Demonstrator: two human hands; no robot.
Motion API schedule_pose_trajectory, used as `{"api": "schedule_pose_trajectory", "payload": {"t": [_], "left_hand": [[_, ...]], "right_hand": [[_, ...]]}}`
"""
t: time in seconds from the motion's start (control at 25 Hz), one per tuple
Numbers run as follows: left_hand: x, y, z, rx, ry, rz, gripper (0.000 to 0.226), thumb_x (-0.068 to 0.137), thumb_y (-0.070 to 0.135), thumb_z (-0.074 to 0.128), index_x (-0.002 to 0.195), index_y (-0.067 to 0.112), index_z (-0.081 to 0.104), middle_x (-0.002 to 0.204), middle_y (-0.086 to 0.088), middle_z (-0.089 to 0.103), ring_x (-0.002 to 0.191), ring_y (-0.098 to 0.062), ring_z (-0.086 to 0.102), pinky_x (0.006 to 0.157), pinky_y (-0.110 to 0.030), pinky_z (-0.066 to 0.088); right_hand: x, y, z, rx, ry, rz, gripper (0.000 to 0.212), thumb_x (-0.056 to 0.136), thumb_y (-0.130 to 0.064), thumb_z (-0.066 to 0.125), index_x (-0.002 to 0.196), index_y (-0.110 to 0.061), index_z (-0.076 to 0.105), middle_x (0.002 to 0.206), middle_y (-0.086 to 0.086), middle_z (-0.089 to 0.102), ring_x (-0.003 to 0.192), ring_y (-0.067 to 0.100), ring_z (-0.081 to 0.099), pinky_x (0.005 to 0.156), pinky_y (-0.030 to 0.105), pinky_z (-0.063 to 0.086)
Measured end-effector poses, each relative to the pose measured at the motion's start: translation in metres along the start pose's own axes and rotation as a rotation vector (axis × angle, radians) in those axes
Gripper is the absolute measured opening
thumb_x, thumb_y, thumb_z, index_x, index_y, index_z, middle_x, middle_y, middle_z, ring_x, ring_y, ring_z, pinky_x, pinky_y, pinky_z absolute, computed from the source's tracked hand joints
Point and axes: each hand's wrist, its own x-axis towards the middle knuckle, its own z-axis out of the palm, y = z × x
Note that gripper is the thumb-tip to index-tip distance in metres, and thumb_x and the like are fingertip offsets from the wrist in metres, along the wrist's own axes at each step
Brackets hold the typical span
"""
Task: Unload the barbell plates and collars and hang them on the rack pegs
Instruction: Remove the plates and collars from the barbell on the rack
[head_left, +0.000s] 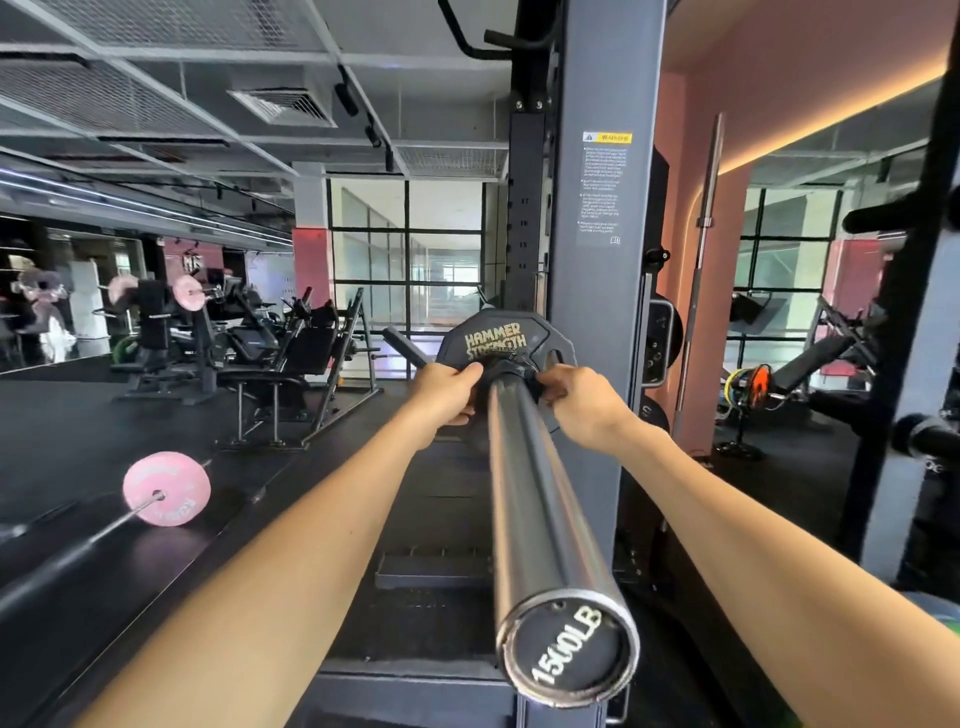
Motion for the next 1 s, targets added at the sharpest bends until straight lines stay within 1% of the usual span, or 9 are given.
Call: {"api": "schedule_pose_trajectory", "payload": {"t": [0.2,0.32,0.4,0.48,0.56,0.68,0.76,0.88,1.0], "left_hand": [[-0.001,0.003,0.002,-0.033,-0.077,-0.007,0.038,0.098,0.042,0.047,0.107,0.01,0.064,0.108,-0.012,0.066,0.086,-0.026,0.068,0.066,-0.034,0.061],[-0.001,0.014,0.003,0.103,-0.092,0.037,0.036,0.098,0.047,0.041,0.102,0.015,0.058,0.109,-0.012,0.064,0.09,-0.03,0.068,0.073,-0.043,0.062],[-0.004,0.022,0.003,0.182,-0.144,0.013,0.036,0.1,0.049,0.034,0.107,0.018,0.051,0.101,-0.011,0.061,0.084,-0.031,0.069,0.067,-0.04,0.062],[-0.009,0.029,0.005,0.21,-0.195,-0.062,0.037,0.1,0.052,0.028,0.114,0.021,0.045,0.092,-0.01,0.059,0.074,-0.029,0.069,0.06,-0.035,0.061],[-0.005,0.03,0.009,0.236,-0.205,-0.076,0.044,0.098,0.055,0.025,0.12,0.021,0.043,0.095,-0.013,0.063,0.072,-0.03,0.07,0.063,-0.037,0.061],[0.005,0.026,0.013,0.191,-0.242,-0.138,0.056,0.092,0.059,0.024,0.123,0.018,0.047,0.096,-0.021,0.071,0.07,-0.034,0.073,0.069,-0.048,0.061],[0.008,0.023,0.015,0.094,-0.281,-0.199,0.062,0.088,0.062,0.028,0.122,0.016,0.052,0.093,-0.019,0.072,0.066,-0.032,0.073,0.062,-0.044,0.061],[0.012,0.022,0.017,-0.067,-0.324,-0.209,0.047,0.093,0.053,0.038,0.113,0.014,0.055,0.084,-0.011,0.068,0.066,-0.02,0.067,0.052,-0.031,0.056],[0.013,0.022,0.02,-0.136,-0.295,-0.182,0.029,0.094,0.043,0.047,0.109,0.019,0.046,0.082,-0.007,0.061,0.071,-0.018,0.06,0.06,-0.03,0.052]], "right_hand": [[-0.007,0.004,0.0,-0.001,0.004,0.019,0.051,0.083,0.002,0.037,0.123,-0.015,0.064,0.119,0.004,0.068,0.111,0.024,0.061,0.099,0.035,0.048],[-0.007,-0.002,-0.007,-0.022,0.037,0.091,0.028,0.09,-0.018,0.041,0.088,-0.014,0.069,0.091,0.005,0.071,0.086,0.03,0.063,0.078,0.037,0.051],[-0.002,-0.014,-0.014,0.006,0.056,0.182,0.047,0.094,-0.048,0.04,0.068,-0.012,0.057,0.068,0.004,0.063,0.065,0.031,0.063,0.067,0.033,0.051],[0.009,-0.025,-0.017,0.008,0.022,0.264,0.071,0.084,-0.074,0.034,0.07,-0.009,0.056,0.065,0.008,0.065,0.058,0.031,0.068,0.068,0.037,0.058],[0.018,-0.036,-0.015,0.014,-0.029,0.325,0.082,0.073,-0.085,0.036,0.079,-0.006,0.059,0.071,0.012,0.068,0.059,0.032,0.07,0.069,0.041,0.061],[0.029,-0.05,-0.008,0.041,-0.012,0.377,0.073,0.069,-0.083,0.046,0.074,-0.011,0.055,0.074,0.01,0.066,0.066,0.031,0.07,0.074,0.039,0.06],[0.036,-0.052,-0.004,0.011,0.014,0.368,0.062,0.076,-0.073,0.047,0.081,-0.011,0.059,0.081,0.008,0.064,0.079,0.031,0.069,0.078,0.036,0.057],[0.044,-0.05,-0.003,-0.087,-0.007,0.263,0.049,0.086,-0.053,0.039,0.103,-0.014,0.062,0.096,0.009,0.061,0.092,0.033,0.063,0.08,0.035,0.051],[0.045,-0.047,-0.006,-0.141,-0.007,0.194,0.04,0.089,-0.044,0.037,0.094,-0.011,0.06,0.091,0.011,0.058,0.081,0.032,0.058,0.069,0.032,0.045]]}}
